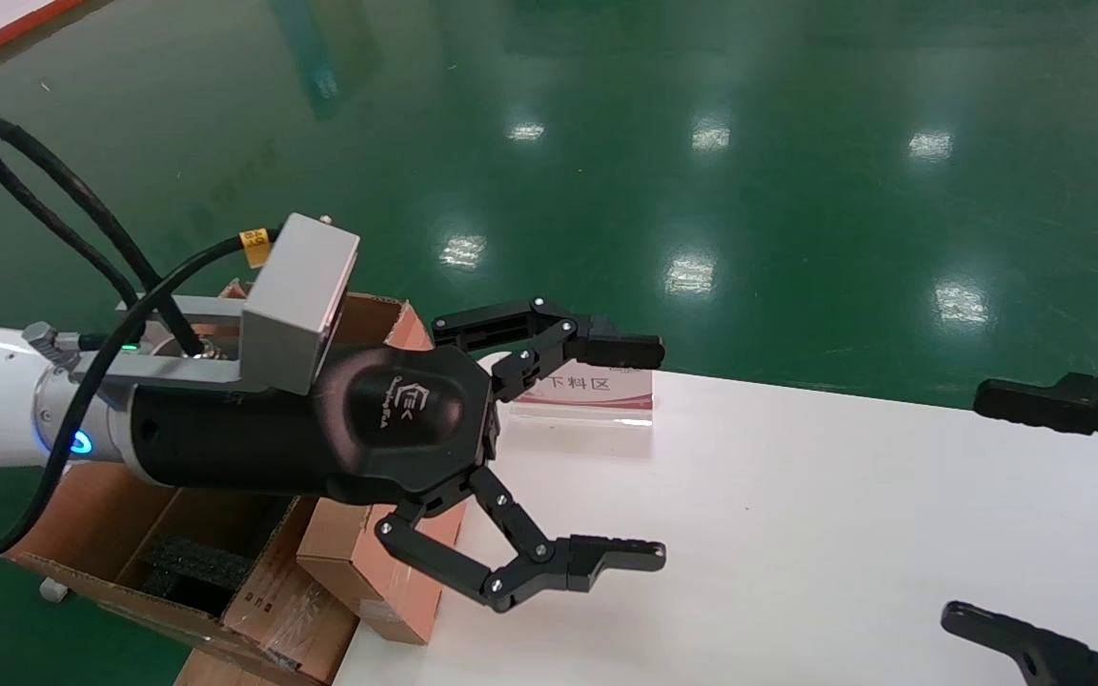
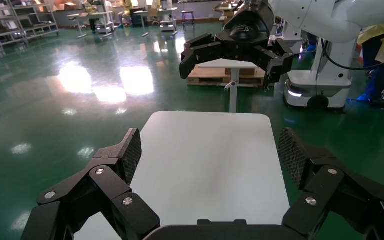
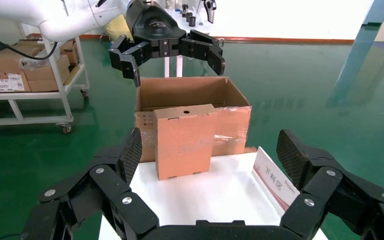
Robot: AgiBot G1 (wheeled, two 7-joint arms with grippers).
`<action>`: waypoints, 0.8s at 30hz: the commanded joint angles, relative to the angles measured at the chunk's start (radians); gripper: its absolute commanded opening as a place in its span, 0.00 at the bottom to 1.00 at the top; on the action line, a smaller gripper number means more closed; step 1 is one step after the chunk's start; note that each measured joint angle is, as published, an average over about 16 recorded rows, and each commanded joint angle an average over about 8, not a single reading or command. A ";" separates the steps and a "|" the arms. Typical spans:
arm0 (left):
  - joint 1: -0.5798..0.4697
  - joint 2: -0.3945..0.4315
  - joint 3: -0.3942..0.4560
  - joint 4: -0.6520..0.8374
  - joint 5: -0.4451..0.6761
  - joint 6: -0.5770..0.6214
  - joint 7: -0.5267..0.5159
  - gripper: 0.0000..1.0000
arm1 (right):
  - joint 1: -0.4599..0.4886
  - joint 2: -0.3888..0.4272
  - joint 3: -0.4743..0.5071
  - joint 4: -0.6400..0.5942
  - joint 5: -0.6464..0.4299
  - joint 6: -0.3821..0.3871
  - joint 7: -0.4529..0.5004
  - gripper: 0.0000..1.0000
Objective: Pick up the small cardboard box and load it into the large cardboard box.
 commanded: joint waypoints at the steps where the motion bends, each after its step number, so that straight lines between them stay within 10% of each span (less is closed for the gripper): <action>1: 0.000 0.000 0.000 0.000 0.000 0.000 0.000 1.00 | 0.000 0.000 0.000 0.000 0.000 0.000 0.000 1.00; 24: -0.073 -0.025 0.067 -0.037 0.156 -0.033 -0.104 1.00 | 0.000 0.000 -0.001 -0.001 0.000 0.000 -0.001 1.00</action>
